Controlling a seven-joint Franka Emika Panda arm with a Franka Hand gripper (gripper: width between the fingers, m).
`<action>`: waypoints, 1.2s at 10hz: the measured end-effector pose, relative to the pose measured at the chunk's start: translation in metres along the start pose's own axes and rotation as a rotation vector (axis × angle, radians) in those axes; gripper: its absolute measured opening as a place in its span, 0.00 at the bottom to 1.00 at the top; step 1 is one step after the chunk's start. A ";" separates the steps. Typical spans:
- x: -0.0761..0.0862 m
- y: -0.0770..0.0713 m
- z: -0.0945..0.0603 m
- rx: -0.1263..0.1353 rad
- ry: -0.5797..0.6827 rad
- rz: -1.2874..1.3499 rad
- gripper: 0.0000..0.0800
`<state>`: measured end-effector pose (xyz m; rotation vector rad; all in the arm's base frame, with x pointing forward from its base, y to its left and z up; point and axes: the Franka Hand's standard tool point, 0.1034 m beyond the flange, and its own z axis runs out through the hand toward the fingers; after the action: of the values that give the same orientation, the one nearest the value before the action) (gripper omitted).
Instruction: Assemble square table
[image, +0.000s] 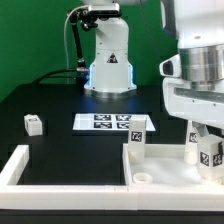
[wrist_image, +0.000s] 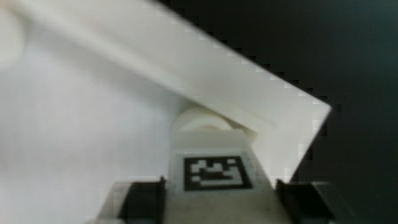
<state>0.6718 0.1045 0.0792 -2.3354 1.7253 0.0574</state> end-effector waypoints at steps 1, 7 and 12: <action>-0.004 0.000 0.002 0.003 -0.013 0.128 0.37; -0.006 0.003 0.001 -0.058 0.015 -0.505 0.79; 0.004 0.003 0.000 -0.112 0.059 -1.078 0.81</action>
Offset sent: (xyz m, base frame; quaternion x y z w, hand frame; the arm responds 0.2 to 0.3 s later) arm 0.0000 0.0000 0.0000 0.0000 0.0000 -0.0650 0.9979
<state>0.6707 0.0999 0.0777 -3.0205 0.2968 -0.1065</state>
